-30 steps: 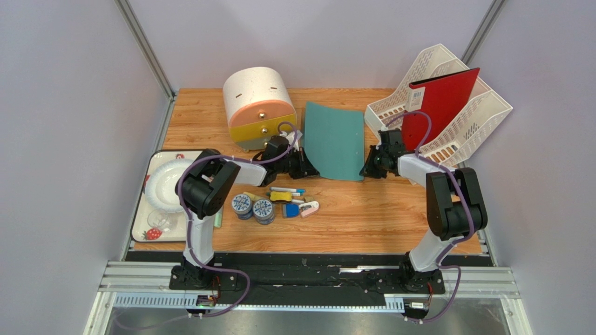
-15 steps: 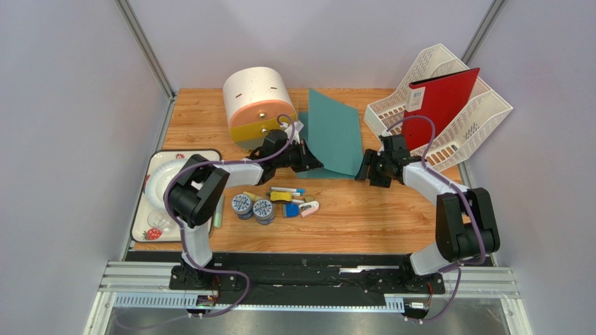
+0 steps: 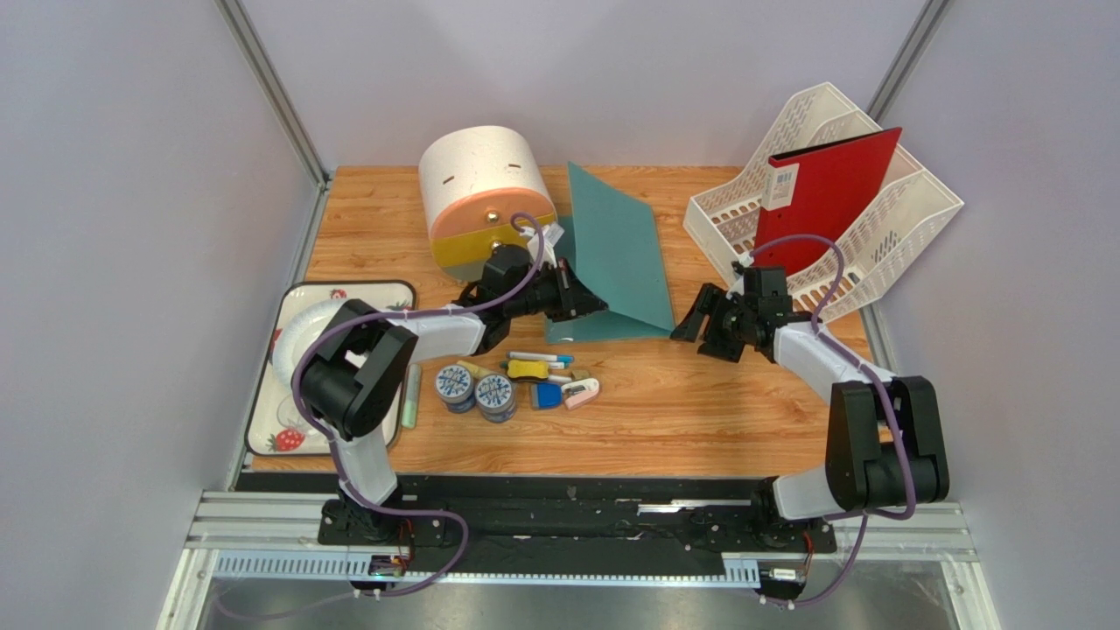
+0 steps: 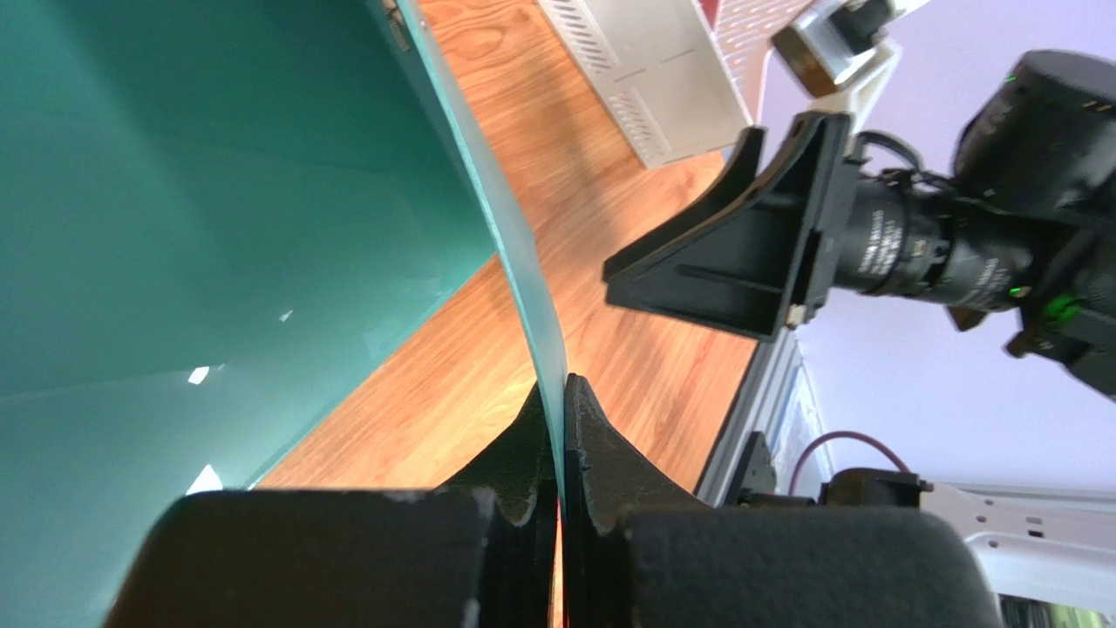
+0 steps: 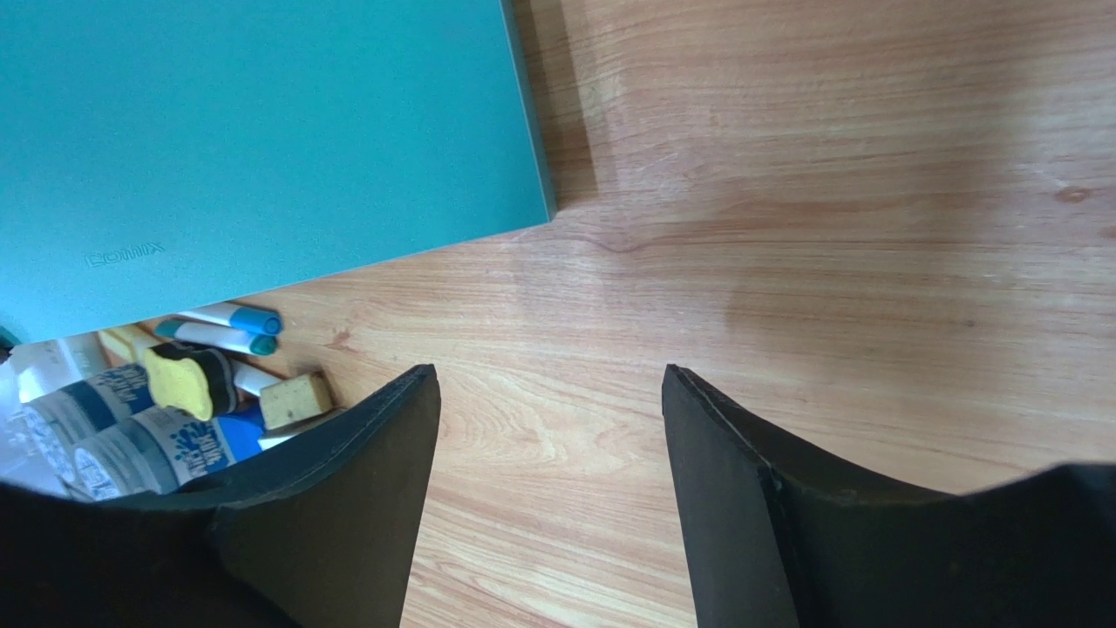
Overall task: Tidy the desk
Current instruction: Pick up the folder from the center of the board.
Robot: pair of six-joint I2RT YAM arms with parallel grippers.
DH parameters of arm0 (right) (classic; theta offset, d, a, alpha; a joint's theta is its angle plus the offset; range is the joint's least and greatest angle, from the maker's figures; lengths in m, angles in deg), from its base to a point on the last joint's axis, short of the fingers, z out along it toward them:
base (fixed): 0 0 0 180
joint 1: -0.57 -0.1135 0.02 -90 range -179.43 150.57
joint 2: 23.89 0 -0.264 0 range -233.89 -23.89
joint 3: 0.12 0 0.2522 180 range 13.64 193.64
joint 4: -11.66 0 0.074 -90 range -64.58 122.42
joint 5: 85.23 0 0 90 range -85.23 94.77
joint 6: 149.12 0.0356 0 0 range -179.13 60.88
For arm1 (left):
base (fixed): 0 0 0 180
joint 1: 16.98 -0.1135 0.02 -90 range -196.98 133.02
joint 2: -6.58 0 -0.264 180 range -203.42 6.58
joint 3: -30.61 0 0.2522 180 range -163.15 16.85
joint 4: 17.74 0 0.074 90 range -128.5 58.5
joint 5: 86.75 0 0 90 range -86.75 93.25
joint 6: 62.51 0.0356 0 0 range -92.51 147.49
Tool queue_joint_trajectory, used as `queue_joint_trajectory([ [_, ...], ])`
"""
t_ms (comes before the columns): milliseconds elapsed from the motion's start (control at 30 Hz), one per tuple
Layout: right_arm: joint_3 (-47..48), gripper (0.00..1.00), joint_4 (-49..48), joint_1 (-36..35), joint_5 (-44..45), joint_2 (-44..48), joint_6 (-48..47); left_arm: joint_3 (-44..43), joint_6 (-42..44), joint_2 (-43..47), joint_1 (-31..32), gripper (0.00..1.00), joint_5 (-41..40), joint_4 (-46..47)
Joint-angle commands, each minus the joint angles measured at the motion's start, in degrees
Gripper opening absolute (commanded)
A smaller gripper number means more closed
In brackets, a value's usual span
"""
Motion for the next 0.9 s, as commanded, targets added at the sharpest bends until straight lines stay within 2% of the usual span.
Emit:
queue_joint_trajectory([
  [0, -2.28, 0.67, -7.12, 0.60, -4.63, 2.37, 3.95, -0.60, -1.44, 2.96, -0.27, 0.00, 3.21, 9.39],
  [167, -3.78, 0.67, -9.49, 1.56, -5.25, 3.42, 6.23, 0.19, -3.28, 3.74, -0.62, 0.00, 5.24, 13.80],
  [367, -7.64, 0.68, -15.55, 4.73, -9.82, 5.00, 10.27, 0.45, -2.67, 6.73, -0.71, 0.00, 6.12, 12.83],
  [400, -8.17, 0.68, -16.61, 7.17, -12.09, 5.09, 10.72, 0.62, -2.41, 7.17, -0.71, 0.00, 5.95, 12.40],
  [500, -9.14, 0.68, -20.22, 8.59, -16.05, 4.39, 12.38, 0.63, -1.09, 8.76, -0.71, 0.00, 6.03, 10.20],
  [733, -11.60, 0.69, -30.66, 9.39, -20.63, 5.70, 19.23, 1.68, -0.47, 10.52, -0.71, 0.00, 6.56, 9.84],
  [867, -10.73, 0.70, -32.17, 9.39, -21.42, 5.80, 20.91, 1.94, -0.12, 11.04, -0.71, 0.00, 7.26, 9.75],
])
